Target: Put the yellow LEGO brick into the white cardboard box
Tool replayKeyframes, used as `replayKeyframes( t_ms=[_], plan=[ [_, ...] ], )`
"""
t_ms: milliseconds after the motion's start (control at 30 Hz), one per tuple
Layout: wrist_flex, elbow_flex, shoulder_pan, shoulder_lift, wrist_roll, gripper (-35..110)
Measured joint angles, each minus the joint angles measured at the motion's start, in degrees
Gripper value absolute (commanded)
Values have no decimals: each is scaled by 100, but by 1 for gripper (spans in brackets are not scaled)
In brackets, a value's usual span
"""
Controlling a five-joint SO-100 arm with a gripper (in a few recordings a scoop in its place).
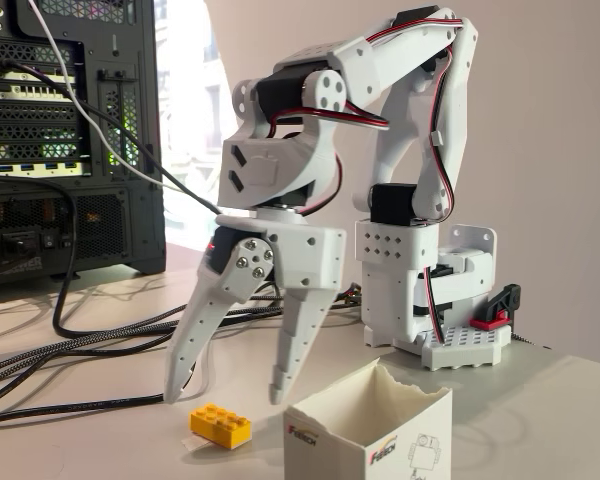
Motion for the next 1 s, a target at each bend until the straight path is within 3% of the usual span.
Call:
replayKeyframes(
  t_ms=[267, 667, 833, 1000],
  plan=[
    [-299, -9, 387, -264, -976, 25],
    [-431, -237, 343, -1072, -1459, 30],
    [-387, -545, 325, -1354, -1415, 8],
    [-387, -606, 325, -1397, -1415, -5]
  ],
)
